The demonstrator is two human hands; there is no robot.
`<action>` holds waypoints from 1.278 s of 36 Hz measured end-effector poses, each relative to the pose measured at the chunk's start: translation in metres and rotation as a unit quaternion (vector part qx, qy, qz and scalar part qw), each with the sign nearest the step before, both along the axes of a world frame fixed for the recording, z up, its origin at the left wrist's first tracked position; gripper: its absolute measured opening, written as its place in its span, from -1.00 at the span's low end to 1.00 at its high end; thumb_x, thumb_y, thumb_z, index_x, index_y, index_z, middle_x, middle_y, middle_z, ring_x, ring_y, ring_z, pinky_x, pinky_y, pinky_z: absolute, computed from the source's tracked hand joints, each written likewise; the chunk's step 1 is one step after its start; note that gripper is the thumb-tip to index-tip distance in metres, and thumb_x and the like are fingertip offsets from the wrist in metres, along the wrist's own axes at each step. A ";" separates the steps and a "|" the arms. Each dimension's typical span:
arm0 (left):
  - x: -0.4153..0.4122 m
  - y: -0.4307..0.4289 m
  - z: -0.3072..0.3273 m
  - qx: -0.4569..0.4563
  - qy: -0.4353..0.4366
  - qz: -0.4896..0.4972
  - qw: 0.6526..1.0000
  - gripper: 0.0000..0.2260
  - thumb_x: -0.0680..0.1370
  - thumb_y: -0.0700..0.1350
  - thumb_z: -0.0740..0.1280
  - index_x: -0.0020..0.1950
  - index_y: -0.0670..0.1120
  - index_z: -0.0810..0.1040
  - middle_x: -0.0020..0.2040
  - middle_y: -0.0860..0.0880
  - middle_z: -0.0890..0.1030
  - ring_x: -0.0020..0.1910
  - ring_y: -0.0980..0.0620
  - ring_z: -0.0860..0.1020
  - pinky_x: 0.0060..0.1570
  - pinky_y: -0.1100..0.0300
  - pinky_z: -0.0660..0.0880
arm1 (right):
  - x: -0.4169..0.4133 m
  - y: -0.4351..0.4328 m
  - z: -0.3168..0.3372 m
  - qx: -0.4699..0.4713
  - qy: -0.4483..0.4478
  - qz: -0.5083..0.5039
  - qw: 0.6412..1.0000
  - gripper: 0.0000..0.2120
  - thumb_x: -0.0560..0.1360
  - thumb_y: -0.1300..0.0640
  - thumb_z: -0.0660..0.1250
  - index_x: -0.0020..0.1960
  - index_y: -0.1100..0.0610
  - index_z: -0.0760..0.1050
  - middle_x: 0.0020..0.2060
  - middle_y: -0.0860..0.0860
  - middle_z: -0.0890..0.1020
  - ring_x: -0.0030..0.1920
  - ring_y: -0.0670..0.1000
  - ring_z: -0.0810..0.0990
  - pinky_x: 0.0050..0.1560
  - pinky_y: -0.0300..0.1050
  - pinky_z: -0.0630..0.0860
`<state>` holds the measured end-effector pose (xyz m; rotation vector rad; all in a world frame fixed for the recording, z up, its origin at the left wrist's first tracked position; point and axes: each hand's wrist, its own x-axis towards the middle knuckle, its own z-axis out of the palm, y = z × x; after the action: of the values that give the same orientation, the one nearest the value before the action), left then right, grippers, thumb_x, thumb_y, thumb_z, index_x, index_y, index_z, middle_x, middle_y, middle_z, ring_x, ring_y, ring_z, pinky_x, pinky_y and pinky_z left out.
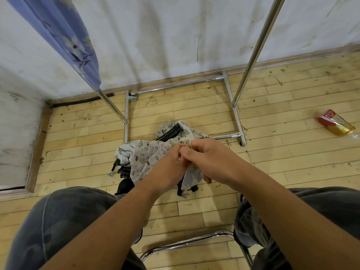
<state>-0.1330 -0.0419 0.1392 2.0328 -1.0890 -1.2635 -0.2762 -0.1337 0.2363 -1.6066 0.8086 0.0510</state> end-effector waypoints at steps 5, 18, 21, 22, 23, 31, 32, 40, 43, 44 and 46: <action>-0.010 -0.001 0.019 -0.010 0.038 0.000 0.999 -0.84 0.70 0.11 0.18 0.23 0.19 0.48 0.01 0.13 0.68 0.02 0.11 0.68 0.13 -0.07 0.63 | 0.000 0.001 0.001 0.041 -0.010 -0.034 0.999 -0.66 0.68 0.02 0.23 -0.25 0.05 0.53 -0.39 0.02 0.50 -0.52 -0.03 0.41 -0.42 -0.09 0.44; -0.010 0.000 0.026 -0.046 -0.054 0.043 0.997 -0.70 0.61 -0.28 0.29 0.35 -0.13 0.50 0.26 -0.10 0.58 0.18 0.02 0.56 0.14 0.28 0.50 | -0.002 0.002 0.009 0.039 -0.046 0.009 0.998 -0.68 0.63 0.11 0.25 -0.18 0.32 0.39 -0.44 0.06 0.39 -0.49 -0.06 0.37 -0.40 -0.16 0.40; -0.008 0.002 0.027 -0.106 -0.041 0.051 0.992 -0.59 0.59 -0.08 0.31 0.42 0.17 0.39 0.42 -0.06 0.49 0.39 -0.08 0.48 0.37 -0.07 0.48 | 0.000 0.002 0.006 -0.016 -0.035 0.039 0.998 -0.71 0.64 0.05 0.30 -0.13 0.25 0.50 -0.44 -0.07 0.41 -0.48 -0.16 0.38 -0.41 -0.32 0.37; -0.007 0.003 0.027 -0.126 -0.049 0.027 0.990 -0.55 0.60 -0.06 0.30 0.46 0.21 0.34 0.44 -0.02 0.47 0.41 -0.07 0.46 0.39 -0.08 0.45 | 0.002 0.002 0.004 -0.045 -0.021 0.050 0.998 -0.73 0.63 -0.01 0.31 -0.13 0.16 0.54 -0.42 -0.07 0.47 -0.45 -0.17 0.41 -0.38 -0.31 0.38; -0.005 0.003 0.022 -0.132 -0.053 0.013 0.990 -0.52 0.61 -0.09 0.29 0.49 0.23 0.31 0.42 -0.01 0.49 0.40 -0.06 0.47 0.39 -0.08 0.46 | 0.003 0.003 0.001 -0.071 -0.003 0.059 0.996 -0.73 0.63 -0.07 0.31 -0.12 0.10 0.56 -0.37 -0.03 0.52 -0.41 -0.17 0.43 -0.34 -0.27 0.40; -0.012 -0.004 0.028 -0.122 -0.099 -0.012 0.988 -0.79 0.57 -0.32 0.31 0.14 -0.11 0.59 0.10 -0.05 0.63 0.03 -0.06 0.59 0.05 0.08 0.57 | 0.003 0.003 -0.008 -0.159 0.057 0.039 0.985 -0.62 0.66 -0.19 0.22 -0.15 0.04 0.57 -0.32 -0.06 0.61 -0.33 -0.12 0.54 -0.28 -0.23 0.43; -0.013 -0.003 0.025 -0.088 -0.104 0.004 0.991 -0.78 0.57 -0.27 0.35 0.20 -0.10 0.57 0.17 -0.12 0.60 0.10 -0.09 0.58 0.11 0.05 0.55 | 0.003 0.003 -0.009 -0.152 0.061 0.039 0.986 -0.61 0.68 -0.18 0.18 -0.11 0.03 0.60 -0.30 -0.07 0.63 -0.30 -0.12 0.57 -0.25 -0.21 0.47; -0.021 0.004 0.028 -0.040 -0.083 -0.159 0.983 -0.72 0.64 -0.03 0.16 0.27 -0.10 0.51 0.06 0.20 0.48 -0.03 0.38 0.50 0.04 0.47 0.43 | 0.003 0.003 -0.009 -0.076 0.079 0.044 0.993 -0.53 0.70 -0.20 0.10 -0.07 -0.01 0.69 -0.17 -0.12 0.71 -0.11 -0.17 0.65 0.05 -0.14 0.59; -0.020 0.006 0.029 -0.052 -0.057 -0.164 0.983 -0.69 0.65 -0.14 0.15 0.32 -0.23 0.50 0.00 0.22 0.47 -0.07 0.35 0.49 0.01 0.52 0.42 | 0.002 0.004 -0.005 -0.082 0.078 0.058 0.992 -0.55 0.70 -0.18 0.14 -0.11 0.01 0.69 -0.29 -0.10 0.67 -0.25 -0.17 0.62 -0.12 -0.20 0.54; -0.020 0.006 0.032 -0.048 -0.054 -0.156 0.985 -0.73 0.67 -0.22 0.19 0.33 -0.25 0.51 0.01 0.19 0.49 -0.05 0.35 0.50 0.01 0.53 0.42 | 0.002 0.005 -0.004 -0.086 0.078 0.065 0.991 -0.55 0.70 -0.18 0.15 -0.11 0.02 0.69 -0.29 -0.08 0.67 -0.25 -0.15 0.62 -0.12 -0.19 0.54; -0.019 0.007 0.032 -0.073 -0.030 -0.145 0.986 -0.80 0.66 -0.36 0.21 0.24 -0.26 0.53 0.02 0.06 0.57 -0.01 0.29 0.55 0.04 0.39 0.51 | 0.002 0.006 -0.003 -0.105 0.077 0.082 0.988 -0.54 0.70 -0.17 0.16 -0.10 0.07 0.68 -0.25 0.00 0.68 -0.24 -0.09 0.62 -0.12 -0.18 0.55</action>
<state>-0.1519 -0.0351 0.1710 1.8619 -1.5028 -1.2236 -0.2740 -0.1280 0.2331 -1.8834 0.8197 0.2154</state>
